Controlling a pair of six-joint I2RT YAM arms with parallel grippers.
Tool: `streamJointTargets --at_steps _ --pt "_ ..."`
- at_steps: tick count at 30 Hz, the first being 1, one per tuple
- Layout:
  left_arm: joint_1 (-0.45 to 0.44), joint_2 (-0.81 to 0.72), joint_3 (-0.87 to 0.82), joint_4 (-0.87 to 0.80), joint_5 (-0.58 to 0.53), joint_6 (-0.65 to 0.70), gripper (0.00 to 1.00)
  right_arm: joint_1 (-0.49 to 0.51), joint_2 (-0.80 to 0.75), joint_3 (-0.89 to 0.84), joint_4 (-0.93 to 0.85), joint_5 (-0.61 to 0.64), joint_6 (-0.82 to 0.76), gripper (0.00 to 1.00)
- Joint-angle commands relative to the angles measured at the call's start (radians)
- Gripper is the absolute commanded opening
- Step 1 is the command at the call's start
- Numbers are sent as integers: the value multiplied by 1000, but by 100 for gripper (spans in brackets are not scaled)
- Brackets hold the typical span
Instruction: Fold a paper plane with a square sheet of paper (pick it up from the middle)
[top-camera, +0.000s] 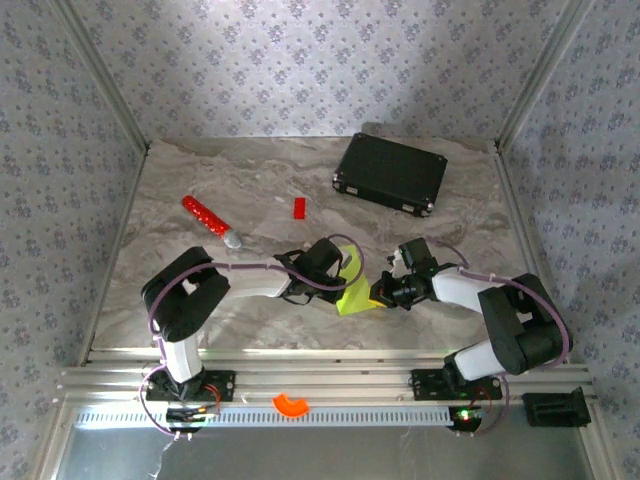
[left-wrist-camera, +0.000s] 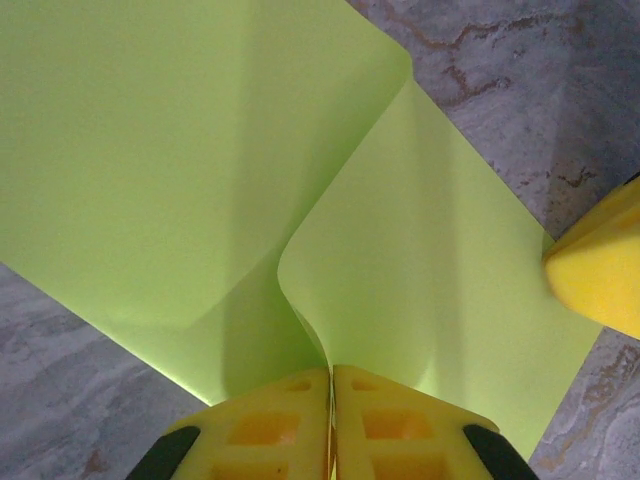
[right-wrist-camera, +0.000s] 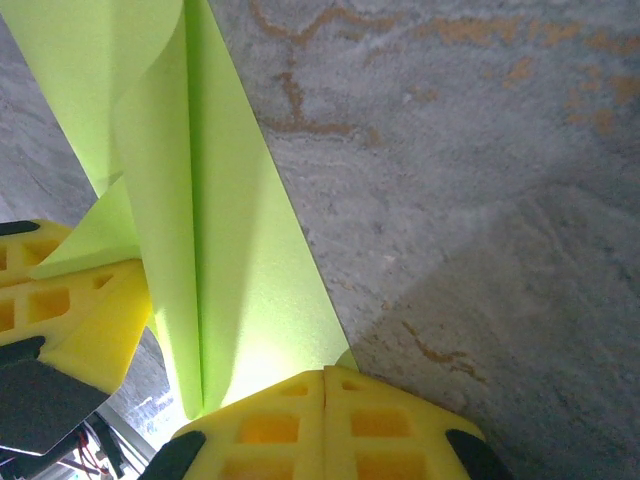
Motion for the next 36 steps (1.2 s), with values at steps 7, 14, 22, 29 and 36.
streamJointTargets --at_steps 7,14,22,29,36 --pt "6 14 7 14 -4 28 11 -10 24 -14 -71 68 -15 0" --pt "6 29 8 30 0 27 11 -11 25 -14 -74 69 -18 0" --pt "5 63 -13 38 7 18 10 -16 25 -8 -77 60 -21 0" --pt "4 50 -48 39 16 2 10 -25 -37 21 -80 31 -7 8" --pt "5 34 -32 21 15 1 10 3 -123 37 -42 -3 29 15"
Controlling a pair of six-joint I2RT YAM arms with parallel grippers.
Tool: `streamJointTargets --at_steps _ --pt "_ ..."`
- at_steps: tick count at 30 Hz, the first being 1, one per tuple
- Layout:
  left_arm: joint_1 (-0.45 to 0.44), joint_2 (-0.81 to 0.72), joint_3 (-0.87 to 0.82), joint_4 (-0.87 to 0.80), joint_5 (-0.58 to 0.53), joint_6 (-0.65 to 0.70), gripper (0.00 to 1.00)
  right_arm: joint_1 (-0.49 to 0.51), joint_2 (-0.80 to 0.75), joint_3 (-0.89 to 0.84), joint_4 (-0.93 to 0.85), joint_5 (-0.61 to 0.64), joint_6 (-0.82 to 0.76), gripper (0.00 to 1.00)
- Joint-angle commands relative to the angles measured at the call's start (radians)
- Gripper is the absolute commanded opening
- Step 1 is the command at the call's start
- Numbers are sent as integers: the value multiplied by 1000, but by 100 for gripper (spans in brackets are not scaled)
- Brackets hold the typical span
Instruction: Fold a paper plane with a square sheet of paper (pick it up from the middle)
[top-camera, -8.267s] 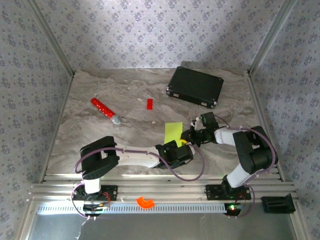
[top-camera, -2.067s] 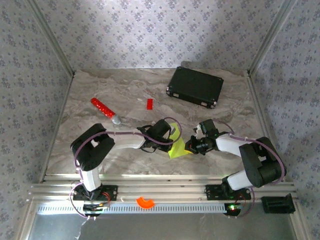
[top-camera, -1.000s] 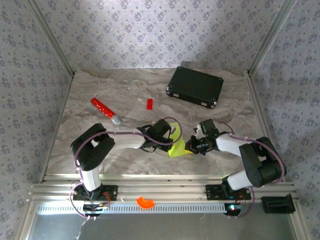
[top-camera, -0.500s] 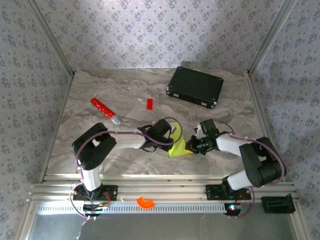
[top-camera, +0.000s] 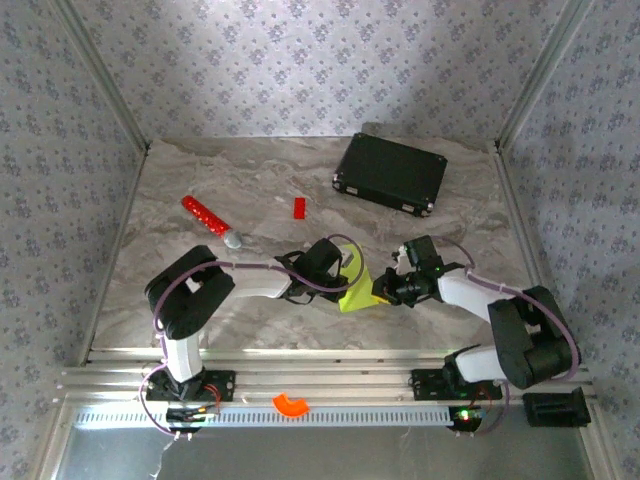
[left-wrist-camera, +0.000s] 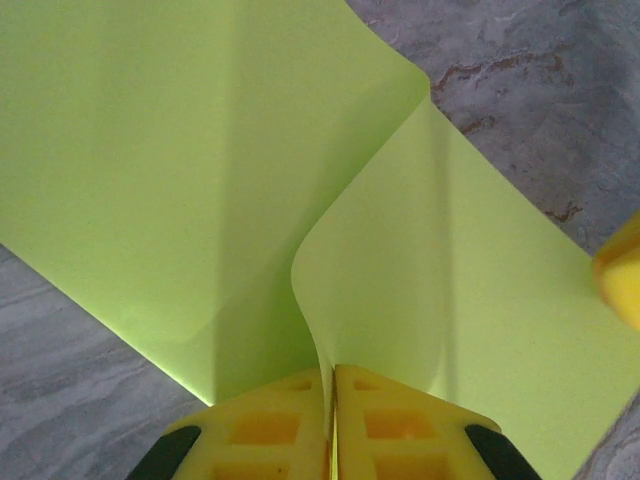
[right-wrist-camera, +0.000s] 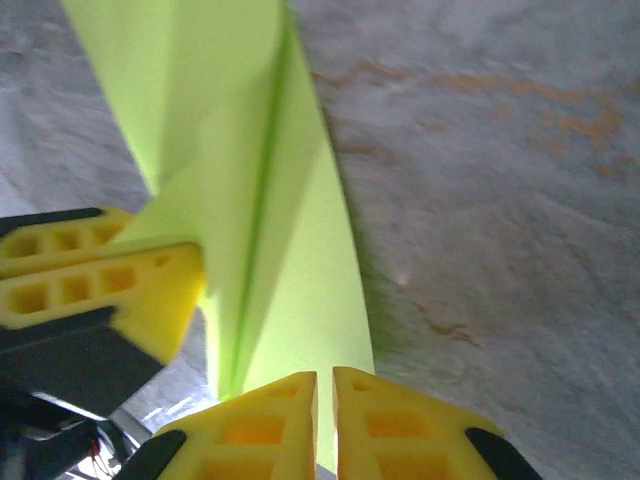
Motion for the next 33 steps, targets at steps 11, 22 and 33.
streamJointTargets --at_steps 11,22,33 --pt "0 16 12 -83 12 0 10 69 71 32 7 19 28 14" --pt "1 25 18 -85 21 0 10 33 73 -7 -3 19 10 11" --pt "0 43 8 -76 31 -2 9 -33 83 82 137 -96 109 3"
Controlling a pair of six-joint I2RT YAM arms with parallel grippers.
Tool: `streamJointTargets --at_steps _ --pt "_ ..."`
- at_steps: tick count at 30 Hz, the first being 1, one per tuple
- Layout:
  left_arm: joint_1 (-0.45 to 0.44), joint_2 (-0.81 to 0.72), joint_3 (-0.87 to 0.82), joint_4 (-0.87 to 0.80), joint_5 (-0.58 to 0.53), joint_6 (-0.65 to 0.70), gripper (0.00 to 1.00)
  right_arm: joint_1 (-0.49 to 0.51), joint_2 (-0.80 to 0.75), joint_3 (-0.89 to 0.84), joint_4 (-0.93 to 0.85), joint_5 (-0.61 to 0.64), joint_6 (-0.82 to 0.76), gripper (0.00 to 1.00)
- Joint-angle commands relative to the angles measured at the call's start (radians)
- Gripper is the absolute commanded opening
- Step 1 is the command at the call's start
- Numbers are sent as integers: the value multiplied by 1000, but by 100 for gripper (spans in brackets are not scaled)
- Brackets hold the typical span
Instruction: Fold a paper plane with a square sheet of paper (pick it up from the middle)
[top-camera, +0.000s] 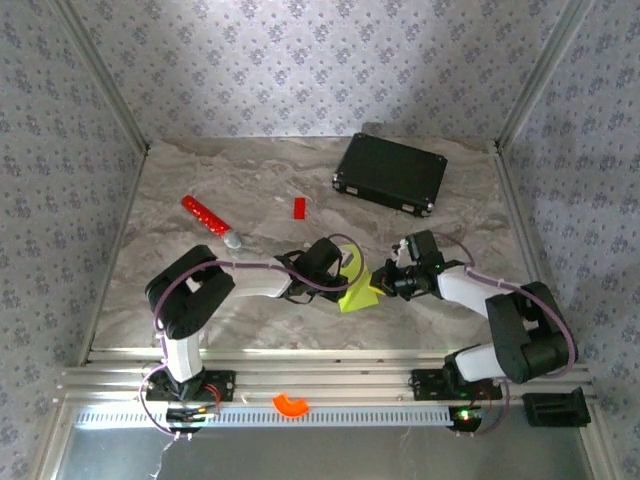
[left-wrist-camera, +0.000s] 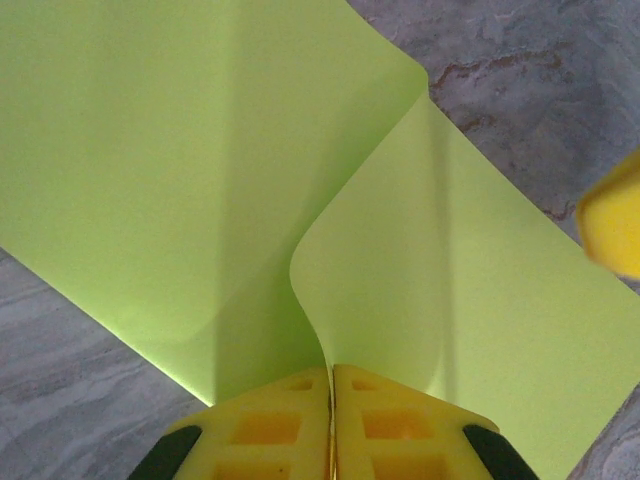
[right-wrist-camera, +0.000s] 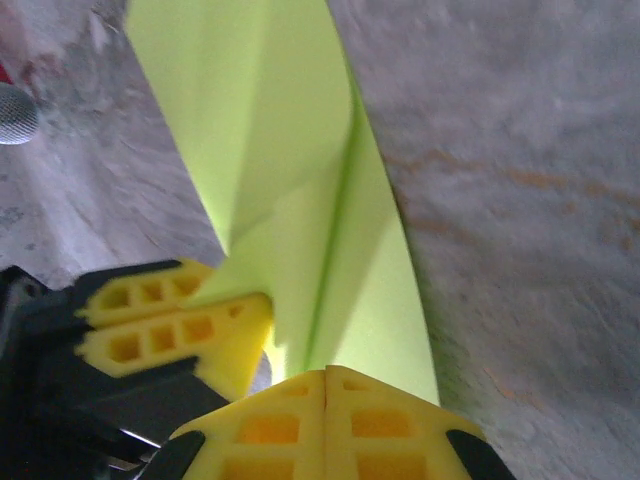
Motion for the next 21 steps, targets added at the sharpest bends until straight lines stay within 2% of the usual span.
streamJointTargets --at_steps 1,13,21 --pt "-1 41 2 -67 18 -1 9 -4 45 70 32 -41 28 2" --pt "-2 52 7 -73 12 10 9 85 224 181 54 -17 48 1" --pt "-2 56 7 -80 14 16 9 78 276 153 36 8 22 0"
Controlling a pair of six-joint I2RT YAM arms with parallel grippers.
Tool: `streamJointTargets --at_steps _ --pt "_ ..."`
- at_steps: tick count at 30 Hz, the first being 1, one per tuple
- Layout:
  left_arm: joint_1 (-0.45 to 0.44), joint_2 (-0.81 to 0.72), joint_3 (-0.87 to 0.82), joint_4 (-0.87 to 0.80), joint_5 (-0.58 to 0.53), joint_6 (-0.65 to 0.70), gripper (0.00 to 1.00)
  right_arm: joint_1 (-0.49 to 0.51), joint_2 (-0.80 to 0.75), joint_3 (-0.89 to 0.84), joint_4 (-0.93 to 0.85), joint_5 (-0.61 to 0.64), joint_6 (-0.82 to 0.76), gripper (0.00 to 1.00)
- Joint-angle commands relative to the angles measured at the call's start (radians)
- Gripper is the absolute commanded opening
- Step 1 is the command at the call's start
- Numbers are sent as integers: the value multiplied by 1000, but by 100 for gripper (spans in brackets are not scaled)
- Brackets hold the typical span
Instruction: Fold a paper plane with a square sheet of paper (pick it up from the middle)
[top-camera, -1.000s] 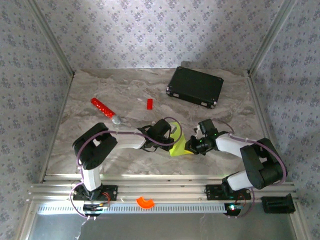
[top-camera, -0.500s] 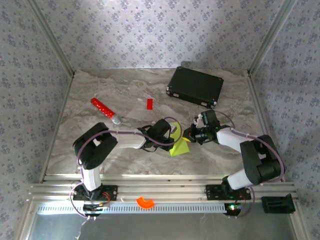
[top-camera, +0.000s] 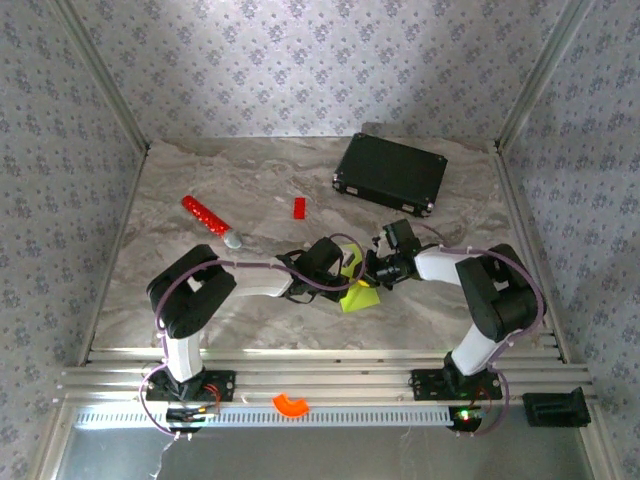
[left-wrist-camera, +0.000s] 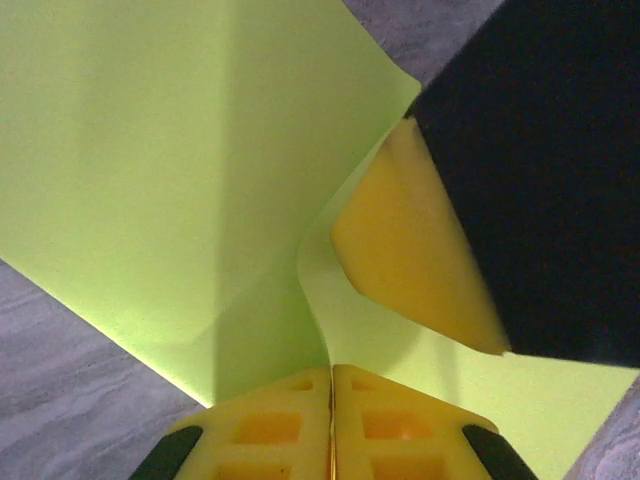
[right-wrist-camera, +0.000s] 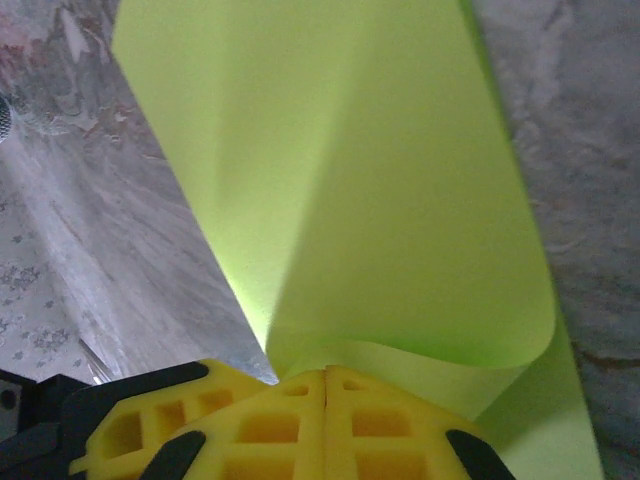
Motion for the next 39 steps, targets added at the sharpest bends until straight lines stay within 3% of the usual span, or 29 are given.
streamJointTargets --at_steps 1,19,29,39 --pt "-1 49 -2 -82 6 15 9 -11 17 -21 -10 17 -11 0" --pt "-1 76 26 -132 46 41 9 -130 -26 -18 47 -81 -47 3" --pt "0 80 29 -146 52 48 8 -208 42 -67 8 -8 -77 1" --pt "-2 78 28 -150 55 51 8 -211 -88 11 -67 -48 -115 4"
